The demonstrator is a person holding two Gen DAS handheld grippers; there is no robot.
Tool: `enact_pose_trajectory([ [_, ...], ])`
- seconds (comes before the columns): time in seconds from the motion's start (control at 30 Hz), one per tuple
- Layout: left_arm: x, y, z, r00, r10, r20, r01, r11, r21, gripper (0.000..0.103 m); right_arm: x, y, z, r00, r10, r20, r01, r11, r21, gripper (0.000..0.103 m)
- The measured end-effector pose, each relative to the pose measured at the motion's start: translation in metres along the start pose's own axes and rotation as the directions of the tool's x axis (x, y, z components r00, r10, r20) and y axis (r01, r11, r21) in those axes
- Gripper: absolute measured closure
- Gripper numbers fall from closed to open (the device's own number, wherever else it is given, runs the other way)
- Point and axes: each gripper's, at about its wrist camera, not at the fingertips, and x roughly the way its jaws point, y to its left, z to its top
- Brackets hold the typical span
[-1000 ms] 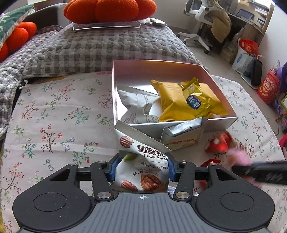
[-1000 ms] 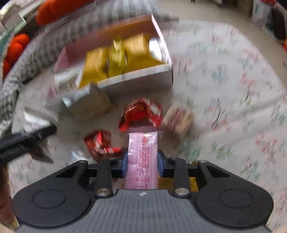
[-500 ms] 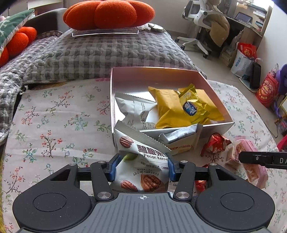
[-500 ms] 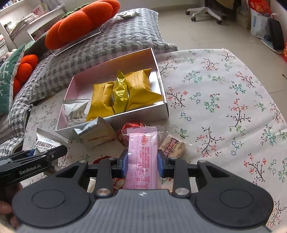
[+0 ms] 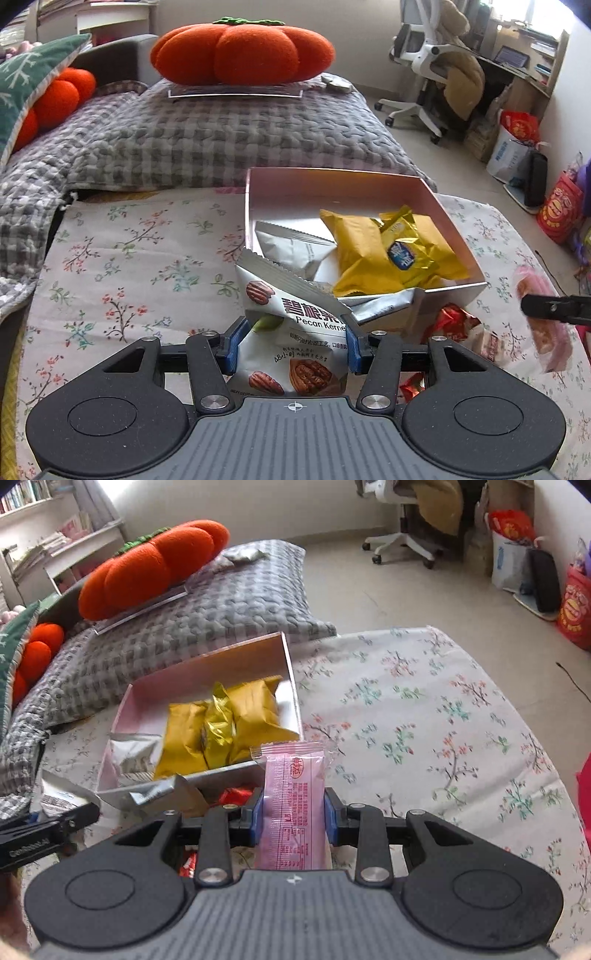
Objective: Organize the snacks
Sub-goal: 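Carry the pecan packet and pink wafer into the box and release both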
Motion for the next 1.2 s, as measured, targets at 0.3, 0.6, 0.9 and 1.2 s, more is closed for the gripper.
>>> enact_pose_trajectory([
  [0.3,0.000,0.011,0.010,0.999,-0.005,0.037,0.007,0.999,-0.051,0.054,0.003,0.003,0.010,0.999,0.017,0.031,-0.017,1.000,-0.014,0.074],
  [0.6,0.014,0.024,0.040,0.992,-0.093,0.086,0.104,0.986,-0.133,0.054,0.014,0.009,0.023,0.996,0.062,0.057,-0.061,0.998,-0.005,0.074],
  [0.9,0.049,0.025,0.076,0.984,-0.134,0.120,0.152,0.977,-0.152,0.054,0.044,0.005,0.049,0.997,0.056,0.052,-0.060,0.996,0.063,0.074],
  [1.2,0.093,0.018,0.096,0.987,-0.110,0.112,0.126,0.982,-0.138,0.054,0.053,0.010,0.067,0.983,0.159,0.096,-0.169,0.979,0.114,0.074],
])
